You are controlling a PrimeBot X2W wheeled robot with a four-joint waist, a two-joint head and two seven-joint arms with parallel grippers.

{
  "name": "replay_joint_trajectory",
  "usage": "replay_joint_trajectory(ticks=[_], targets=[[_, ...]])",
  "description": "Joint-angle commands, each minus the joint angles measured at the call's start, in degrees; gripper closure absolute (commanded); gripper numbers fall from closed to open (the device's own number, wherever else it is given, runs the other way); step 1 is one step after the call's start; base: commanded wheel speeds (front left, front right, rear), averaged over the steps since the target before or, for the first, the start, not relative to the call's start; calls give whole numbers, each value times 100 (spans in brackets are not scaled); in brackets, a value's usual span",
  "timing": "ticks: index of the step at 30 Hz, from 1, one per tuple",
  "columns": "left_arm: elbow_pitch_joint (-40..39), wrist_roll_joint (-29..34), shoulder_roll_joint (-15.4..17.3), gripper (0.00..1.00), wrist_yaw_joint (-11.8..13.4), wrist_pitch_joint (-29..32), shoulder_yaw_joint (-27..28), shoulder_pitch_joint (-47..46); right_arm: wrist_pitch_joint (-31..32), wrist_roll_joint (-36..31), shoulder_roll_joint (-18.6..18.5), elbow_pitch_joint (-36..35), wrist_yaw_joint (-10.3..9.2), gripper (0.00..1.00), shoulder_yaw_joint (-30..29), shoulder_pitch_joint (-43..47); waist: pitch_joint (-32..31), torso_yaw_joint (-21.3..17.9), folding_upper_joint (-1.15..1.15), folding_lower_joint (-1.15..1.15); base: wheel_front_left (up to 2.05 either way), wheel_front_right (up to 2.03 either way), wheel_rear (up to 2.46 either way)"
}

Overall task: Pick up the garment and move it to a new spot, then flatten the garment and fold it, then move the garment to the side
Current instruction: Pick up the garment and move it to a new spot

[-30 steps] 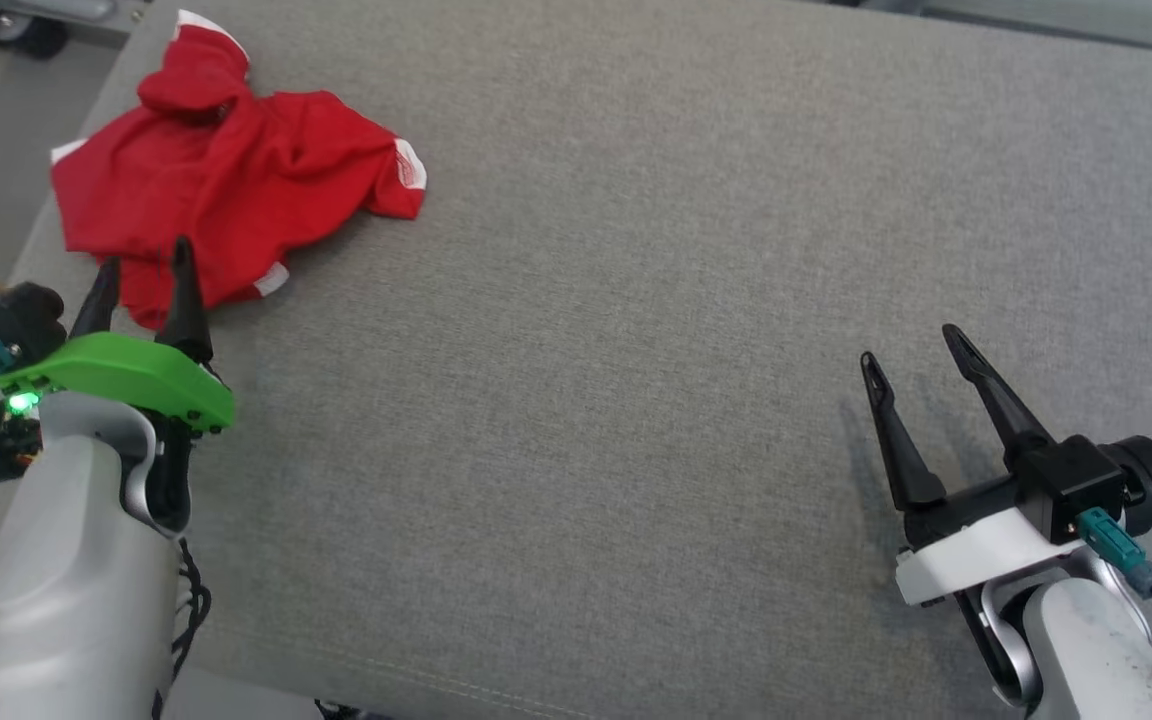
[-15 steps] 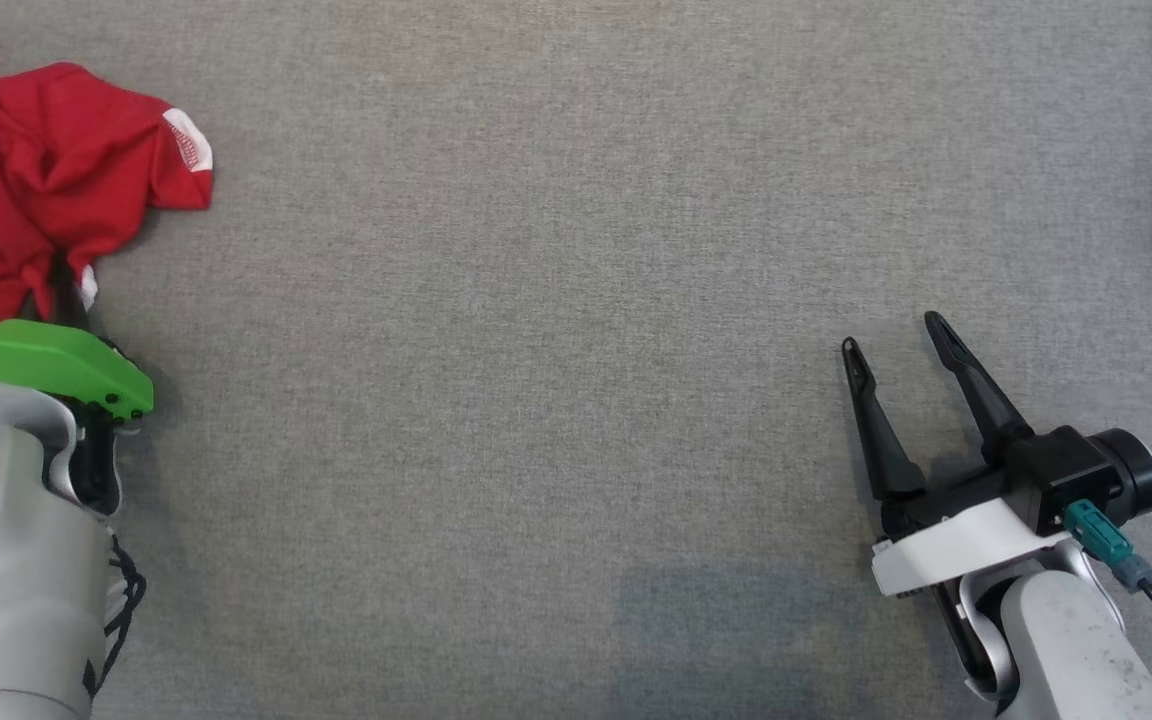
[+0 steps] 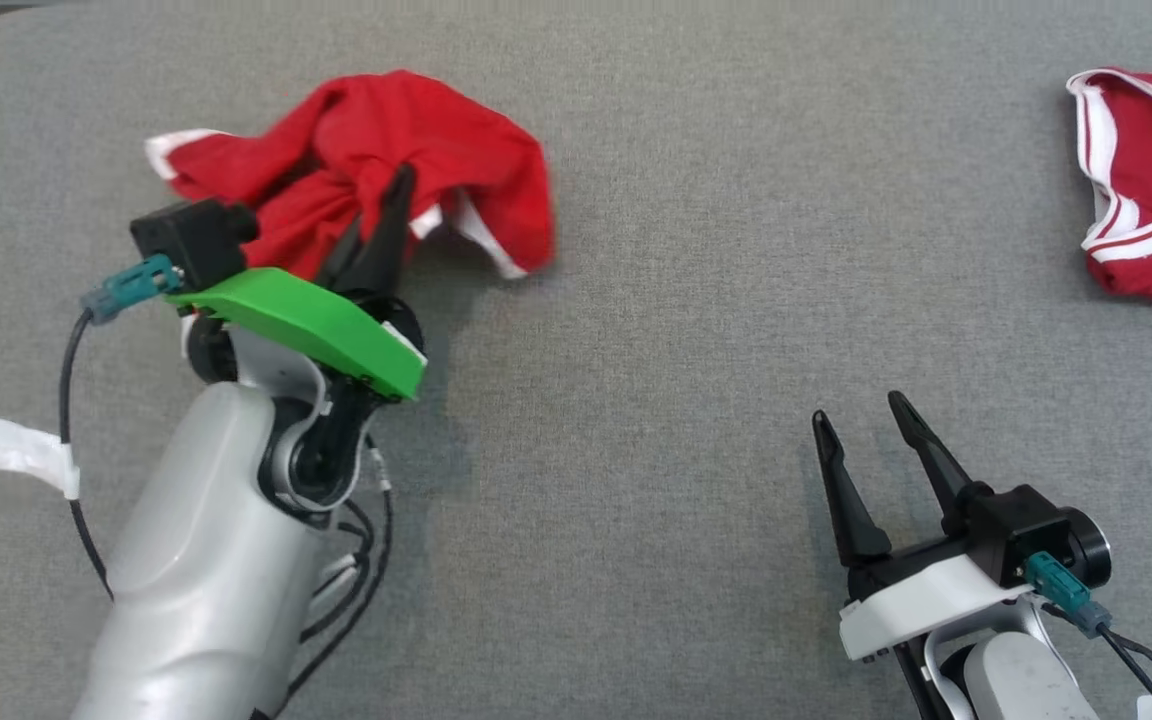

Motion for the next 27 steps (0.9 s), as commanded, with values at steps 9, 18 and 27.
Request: replay_joint_trajectory(ticks=[9, 18, 27], targets=[[-3165, -1632, -539, 100, 1024, 1511, -576, 1023, -17, 339, 25, 36, -8, 0, 13, 185, -558, -552, 26, -1, 0, 0, 0], [-3353, -2472, -547, 100, 2475, 1691, -576, 1378, -17, 459, 27, 48, -7, 0, 19, 128, -375, -936, 26, -1, 0, 0, 0], [-722, -1834, -64, 100, 2242, 1184, -401, 753, -17, 518, 20, 74, -8, 0, 138, -4, -258, -1192, 26, -1, 0, 0, 0]])
